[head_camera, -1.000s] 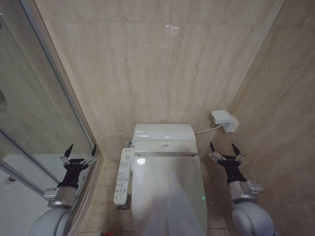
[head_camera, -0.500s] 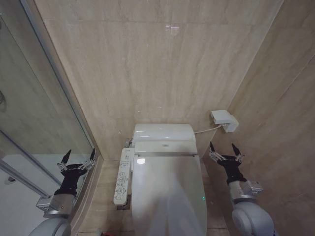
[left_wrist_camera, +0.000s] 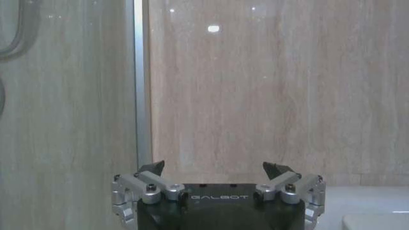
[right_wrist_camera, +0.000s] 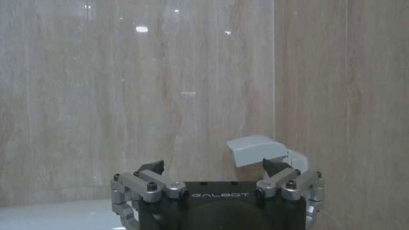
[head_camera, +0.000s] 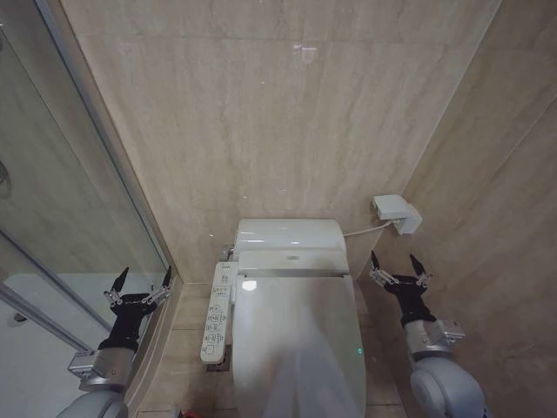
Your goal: Open the toilet lid, clean the toilet bowl with a toilet brush, close the toilet lid, and flush.
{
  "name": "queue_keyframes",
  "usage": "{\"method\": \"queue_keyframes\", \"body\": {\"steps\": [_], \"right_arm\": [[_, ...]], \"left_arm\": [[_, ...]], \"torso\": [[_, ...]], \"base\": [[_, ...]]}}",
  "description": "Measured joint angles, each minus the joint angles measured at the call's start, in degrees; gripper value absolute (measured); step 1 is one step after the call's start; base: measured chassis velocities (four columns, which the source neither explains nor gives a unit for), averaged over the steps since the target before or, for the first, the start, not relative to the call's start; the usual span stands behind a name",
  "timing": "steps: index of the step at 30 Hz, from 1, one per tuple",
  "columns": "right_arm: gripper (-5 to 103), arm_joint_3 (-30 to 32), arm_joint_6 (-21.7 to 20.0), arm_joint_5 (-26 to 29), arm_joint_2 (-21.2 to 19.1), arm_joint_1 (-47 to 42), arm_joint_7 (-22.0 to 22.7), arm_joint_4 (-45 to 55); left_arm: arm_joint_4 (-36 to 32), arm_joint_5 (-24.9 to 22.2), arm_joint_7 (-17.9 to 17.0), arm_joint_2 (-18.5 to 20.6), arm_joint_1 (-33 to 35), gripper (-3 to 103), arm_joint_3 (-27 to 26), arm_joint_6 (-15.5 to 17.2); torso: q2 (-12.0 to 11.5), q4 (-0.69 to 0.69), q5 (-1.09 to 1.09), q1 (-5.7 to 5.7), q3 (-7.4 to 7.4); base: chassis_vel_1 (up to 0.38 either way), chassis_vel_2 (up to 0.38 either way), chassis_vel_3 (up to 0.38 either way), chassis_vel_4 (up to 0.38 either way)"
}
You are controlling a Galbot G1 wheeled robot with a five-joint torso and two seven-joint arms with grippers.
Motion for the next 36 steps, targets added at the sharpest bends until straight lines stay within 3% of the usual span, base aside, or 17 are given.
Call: {"method": "queue_keyframes", "body": {"steps": [36], "right_arm": [[100,0.00,0.00,0.00,0.00,0.00,0.00,0.00]], "left_arm": [[0.20,1.50,1.42,-0.13,1.37,100,-1.23,-1.22]], "torso": [[0.00,0.00,0.00,0.00,0.00]], "base": [[0.000,0.000,0.000,0.000]]}}
